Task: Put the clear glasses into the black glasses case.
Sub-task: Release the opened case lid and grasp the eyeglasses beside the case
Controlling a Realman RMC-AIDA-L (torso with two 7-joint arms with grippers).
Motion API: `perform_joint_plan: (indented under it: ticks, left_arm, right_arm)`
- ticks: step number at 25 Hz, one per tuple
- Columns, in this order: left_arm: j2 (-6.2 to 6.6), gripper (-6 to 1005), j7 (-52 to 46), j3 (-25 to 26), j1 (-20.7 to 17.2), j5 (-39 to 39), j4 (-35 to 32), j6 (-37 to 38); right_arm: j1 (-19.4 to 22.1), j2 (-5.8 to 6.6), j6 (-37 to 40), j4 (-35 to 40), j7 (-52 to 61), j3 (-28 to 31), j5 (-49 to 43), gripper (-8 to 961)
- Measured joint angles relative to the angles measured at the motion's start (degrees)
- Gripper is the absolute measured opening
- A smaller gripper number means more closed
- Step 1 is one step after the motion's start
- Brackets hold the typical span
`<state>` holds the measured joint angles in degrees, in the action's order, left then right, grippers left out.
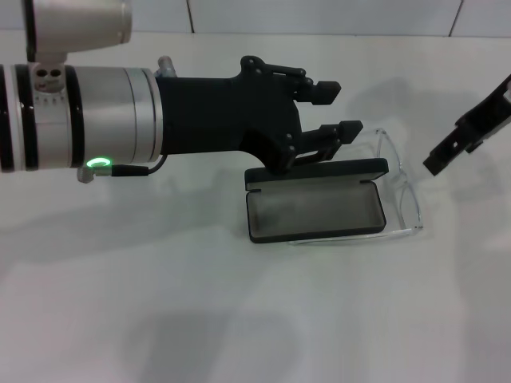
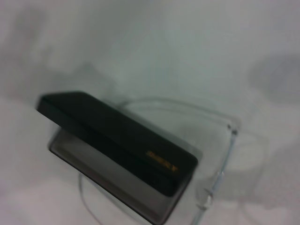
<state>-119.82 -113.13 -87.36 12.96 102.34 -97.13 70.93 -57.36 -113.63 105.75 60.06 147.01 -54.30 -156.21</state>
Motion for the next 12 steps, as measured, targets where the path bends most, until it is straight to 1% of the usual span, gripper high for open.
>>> perform_joint_plan:
  ticks: [1, 4, 7, 12]
  left_arm:
    - [0.00, 448, 0.00, 0.00, 0.04, -0.02, 0.00, 0.00]
    - [-0.02, 447, 0.02, -0.13, 0.15, -0.07, 0.01, 0.00]
    - [-0.03, 447, 0.03, -0.21, 0.14, -0.10, 0.01, 0.00]
    - [-0.02, 447, 0.05, -0.28, 0.00, -0.12, 0.01, 0.00]
  right_arm:
    - [-0.97, -0.35, -0.93, -1.99, -0.03, -0.05, -1.89, 730]
    - [-2.15, -1.13, -3.20, -5.36, -0.23, -1.24, -4.77, 725]
    - [-2.47, -1.60, -5.46, -6.79, -0.30, -3.58, -5.23, 720]
    - [-2.88, -1.76, -8.94, -8.66, -0.39, -4.37, -3.87, 630]
